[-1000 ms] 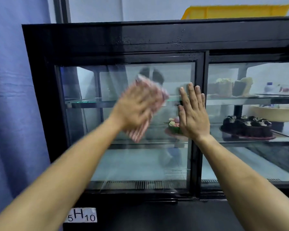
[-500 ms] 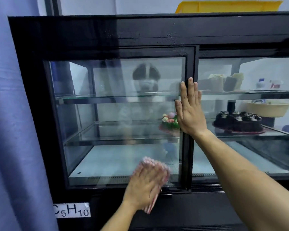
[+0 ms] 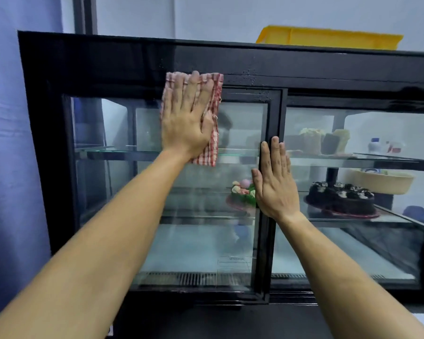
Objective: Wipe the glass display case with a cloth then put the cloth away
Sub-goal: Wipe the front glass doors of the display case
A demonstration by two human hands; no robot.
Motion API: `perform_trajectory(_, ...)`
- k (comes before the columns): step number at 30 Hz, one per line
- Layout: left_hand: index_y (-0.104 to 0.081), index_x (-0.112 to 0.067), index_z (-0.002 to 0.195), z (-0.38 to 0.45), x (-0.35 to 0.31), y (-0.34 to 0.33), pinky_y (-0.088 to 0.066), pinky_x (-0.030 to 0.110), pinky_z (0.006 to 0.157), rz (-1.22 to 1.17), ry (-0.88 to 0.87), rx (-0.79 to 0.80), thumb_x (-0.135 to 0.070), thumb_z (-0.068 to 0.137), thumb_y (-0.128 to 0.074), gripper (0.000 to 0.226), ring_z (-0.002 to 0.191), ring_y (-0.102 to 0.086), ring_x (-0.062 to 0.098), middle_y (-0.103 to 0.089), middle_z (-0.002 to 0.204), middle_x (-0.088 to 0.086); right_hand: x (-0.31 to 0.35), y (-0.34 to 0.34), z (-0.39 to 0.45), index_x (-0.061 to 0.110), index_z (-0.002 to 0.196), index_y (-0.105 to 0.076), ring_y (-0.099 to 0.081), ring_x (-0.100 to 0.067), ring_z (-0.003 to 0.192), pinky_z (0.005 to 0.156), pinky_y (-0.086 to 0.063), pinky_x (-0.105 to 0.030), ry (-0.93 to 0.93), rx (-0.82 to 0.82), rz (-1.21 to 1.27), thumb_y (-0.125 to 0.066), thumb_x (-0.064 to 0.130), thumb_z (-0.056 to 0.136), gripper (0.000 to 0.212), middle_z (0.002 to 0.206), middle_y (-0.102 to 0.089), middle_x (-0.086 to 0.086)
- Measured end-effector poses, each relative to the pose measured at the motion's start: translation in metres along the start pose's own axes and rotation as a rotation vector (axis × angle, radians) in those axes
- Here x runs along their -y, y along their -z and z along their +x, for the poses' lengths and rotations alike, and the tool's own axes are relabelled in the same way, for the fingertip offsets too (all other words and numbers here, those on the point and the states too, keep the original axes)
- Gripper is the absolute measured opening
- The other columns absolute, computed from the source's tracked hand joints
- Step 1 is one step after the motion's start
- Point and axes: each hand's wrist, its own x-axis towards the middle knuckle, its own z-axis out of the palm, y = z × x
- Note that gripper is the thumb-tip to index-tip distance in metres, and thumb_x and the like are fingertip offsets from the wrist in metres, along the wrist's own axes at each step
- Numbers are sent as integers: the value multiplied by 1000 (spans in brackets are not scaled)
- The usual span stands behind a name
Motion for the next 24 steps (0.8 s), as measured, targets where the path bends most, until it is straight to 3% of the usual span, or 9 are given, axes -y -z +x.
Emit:
perform_trajectory(2, -25, -23, 166, -24, -24, -2, -1, 51, 131, -9, -61, 57, -36, 104, -41, 66, 160, -10, 35, -18, 173, 11, -1, -1, -1, 10, 167, -8, 5, -28, 162, 132, -3, -46, -1, -11, 15, -25, 36, 113, 63, 174, 7, -11)
perform_trajectory(5, -31, -27, 164, -48, -20, -6, 1, 49, 131, -6, -391, 177, -41, 106, -39, 60, 161, -9, 30, -21, 173, 8, -2, -1, -2, 9, 167, -11, 4, -28, 162, 132, -4, -47, 8, -17, 21, -28, 35, 113, 63, 174, 4, -12)
perform_trajectory(6, -32, -27, 164, -41, -9, -5, 5, 47, 130, -5, -328, 151, -42, 107, -38, 59, 161, -9, 30, -21, 173, 8, -2, -1, -2, 9, 167, -12, 4, -27, 162, 132, -3, -45, 9, -21, 18, -29, 35, 113, 62, 174, 3, -11)
perform_trajectory(8, -27, -23, 165, -27, 13, 2, 10, 43, 129, 13, 22, 48, -40, 106, -35, 62, 161, -10, 32, -19, 173, 9, -2, 1, -3, 10, 167, -11, 6, -25, 162, 132, -1, -43, 7, -19, 19, -29, 34, 113, 62, 174, 4, -11)
perform_trajectory(10, -18, -24, 167, -19, 39, 12, 4, 47, 130, 44, 309, -21, -40, 106, -30, 64, 161, -8, 34, -13, 174, 8, -1, 1, -3, 11, 167, -9, 8, -25, 162, 132, -1, -44, 9, -17, 19, -30, 33, 113, 62, 174, 5, -10)
perform_trajectory(16, -10, -22, 168, -25, 58, 26, 0, 54, 129, 73, 616, -62, -42, 106, -21, 66, 160, -3, 39, -6, 175, 11, 1, -2, -2, 9, 167, -8, 8, -27, 162, 132, -2, -44, -3, -2, -7, -28, 35, 112, 64, 174, 8, -11)
perform_trajectory(18, -5, -24, 167, -24, 22, 19, 4, 51, 129, 72, 454, -2, -41, 107, -23, 65, 161, -3, 37, -6, 175, 10, 2, -3, -2, 8, 167, -8, 7, -28, 162, 132, -3, -45, -11, -9, -18, -27, 35, 112, 63, 174, 8, -12)
perform_trajectory(21, -12, -28, 167, -31, -29, 5, 9, 46, 129, -4, -34, 119, -37, 107, -34, 65, 161, -5, 32, -11, 175, 8, -1, -1, -2, 9, 167, -8, 7, -27, 162, 132, -2, -44, 0, 3, -19, -28, 36, 112, 64, 174, 7, -11)
perform_trajectory(24, -13, -36, 166, -31, -18, -1, -5, 54, 130, -46, -166, 144, -40, 106, -37, 65, 161, -7, 32, -11, 175, 5, -5, 5, -3, 14, 168, -4, 9, -24, 162, 131, 2, -41, 23, 25, -11, -29, 37, 113, 64, 175, 10, -7)
